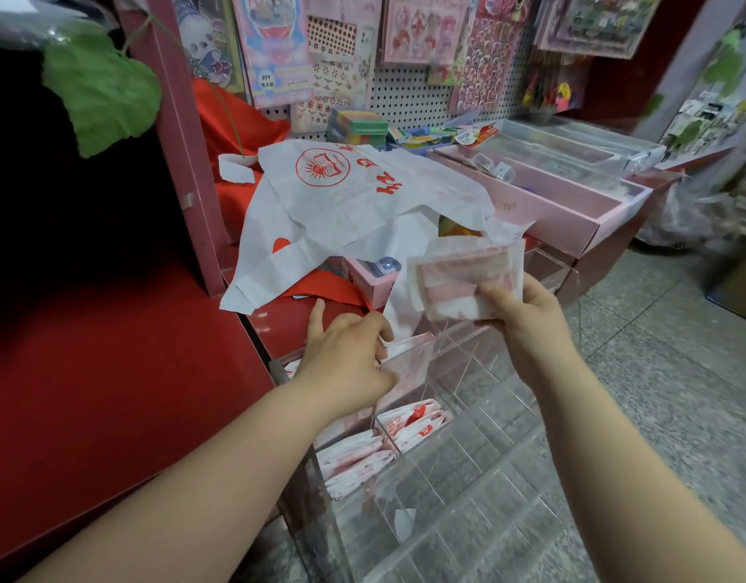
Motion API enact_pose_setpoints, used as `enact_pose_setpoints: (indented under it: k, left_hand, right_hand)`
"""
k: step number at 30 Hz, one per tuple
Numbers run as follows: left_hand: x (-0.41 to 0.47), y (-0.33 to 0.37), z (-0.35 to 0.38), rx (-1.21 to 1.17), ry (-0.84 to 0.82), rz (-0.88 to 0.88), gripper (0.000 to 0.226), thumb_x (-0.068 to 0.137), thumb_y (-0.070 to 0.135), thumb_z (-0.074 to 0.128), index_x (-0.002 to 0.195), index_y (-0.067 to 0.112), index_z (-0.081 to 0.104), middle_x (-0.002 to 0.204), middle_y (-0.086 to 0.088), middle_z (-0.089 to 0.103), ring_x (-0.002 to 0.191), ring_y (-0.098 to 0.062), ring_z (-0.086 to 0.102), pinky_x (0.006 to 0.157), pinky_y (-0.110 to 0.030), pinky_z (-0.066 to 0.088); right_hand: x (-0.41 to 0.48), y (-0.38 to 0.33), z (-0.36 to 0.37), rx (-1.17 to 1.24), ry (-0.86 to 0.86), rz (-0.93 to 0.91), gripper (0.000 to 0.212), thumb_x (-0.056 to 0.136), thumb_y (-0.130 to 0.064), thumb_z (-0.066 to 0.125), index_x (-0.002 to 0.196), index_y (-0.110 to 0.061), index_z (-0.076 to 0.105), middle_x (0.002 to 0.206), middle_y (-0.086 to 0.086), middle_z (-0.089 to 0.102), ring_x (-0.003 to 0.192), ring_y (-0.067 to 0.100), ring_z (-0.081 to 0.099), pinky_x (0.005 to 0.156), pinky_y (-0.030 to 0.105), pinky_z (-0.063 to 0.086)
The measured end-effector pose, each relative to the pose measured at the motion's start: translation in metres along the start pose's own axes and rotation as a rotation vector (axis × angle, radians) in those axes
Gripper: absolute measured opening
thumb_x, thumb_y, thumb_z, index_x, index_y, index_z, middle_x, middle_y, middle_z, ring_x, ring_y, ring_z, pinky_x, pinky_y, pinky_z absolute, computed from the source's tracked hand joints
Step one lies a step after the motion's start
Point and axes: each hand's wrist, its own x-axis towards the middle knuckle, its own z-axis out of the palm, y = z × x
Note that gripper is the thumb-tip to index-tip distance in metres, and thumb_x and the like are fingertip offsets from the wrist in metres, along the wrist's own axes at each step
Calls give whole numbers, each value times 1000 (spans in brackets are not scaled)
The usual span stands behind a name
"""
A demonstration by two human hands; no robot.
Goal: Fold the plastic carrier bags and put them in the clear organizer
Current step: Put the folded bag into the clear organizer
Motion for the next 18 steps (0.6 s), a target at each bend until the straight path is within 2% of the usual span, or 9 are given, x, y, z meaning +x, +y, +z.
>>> enact_pose_setpoints:
  k: [1, 3, 6, 8, 11, 14, 16, 18]
  left_hand:
    - [-1, -1, -1, -30, 5, 4, 27, 80, 27, 64, 96, 28, 42, 83, 20, 47, 104, -2, 39, 103, -24, -19]
    - [-3, -3, -1, -68, 10, 4, 25, 80, 26, 65, 92, 29, 43, 83, 22, 45, 101, 1, 39, 103, -22, -19]
    - [-4, -4, -2, -86, 13, -2, 23, 80, 26, 65, 88, 28, 44, 84, 23, 44, 105, 0, 43, 105, -23, -16]
    - [-5, -4, -2, -67, 49, -4, 23, 82, 29, 64, 89, 28, 43, 85, 23, 44, 109, -2, 42, 106, -23, -16]
    - [-7, -4, -2, 61, 133, -7, 26, 85, 41, 58, 93, 27, 37, 99, 17, 44, 123, -4, 33, 109, -30, -15]
    - [-5, -5, 1, 192, 67, 22, 35, 85, 50, 51, 101, 23, 35, 117, 9, 50, 134, -10, 22, 110, -34, -14]
    - [-2, -5, 2, 243, 5, 49, 44, 85, 51, 51, 111, 19, 38, 125, 6, 49, 138, -12, 16, 110, -35, -15]
    - [1, -6, 0, 229, -21, 66, 46, 84, 49, 54, 115, 19, 38, 123, 7, 49, 136, -11, 21, 111, -34, -14]
  right_hand:
    - [3, 1, 1, -2, -8, 6, 18, 89, -1, 53, 81, -16, 60, 81, 2, 62, 76, 17, 57, 68, 29, 54]
    - [7, 0, 4, -67, -46, 10, 15, 87, 1, 55, 84, -12, 63, 85, 10, 64, 85, 23, 57, 87, 45, 49]
    - [11, -2, 7, -275, -157, -25, 11, 87, -2, 58, 94, 3, 64, 99, 28, 64, 87, 24, 59, 94, 49, 44]
    - [14, -5, 10, -394, -223, -58, 13, 87, -3, 58, 95, 6, 63, 101, 25, 66, 85, 26, 62, 90, 42, 47]
    - [21, -11, 17, -547, -324, -116, 8, 87, -3, 58, 85, -3, 65, 82, 7, 64, 76, 14, 55, 75, 27, 46]
    - [24, -16, 22, -664, -388, -131, 26, 86, 2, 54, 68, -17, 55, 66, -9, 53, 63, 2, 45, 59, 9, 35]
    - [26, -15, 20, -705, -422, -114, 17, 86, 3, 52, 77, -10, 58, 71, -7, 56, 66, 3, 48, 57, 8, 36]
    - [27, -11, 15, -687, -405, -84, 10, 87, 1, 52, 88, -4, 60, 83, 5, 64, 74, 11, 53, 69, 16, 43]
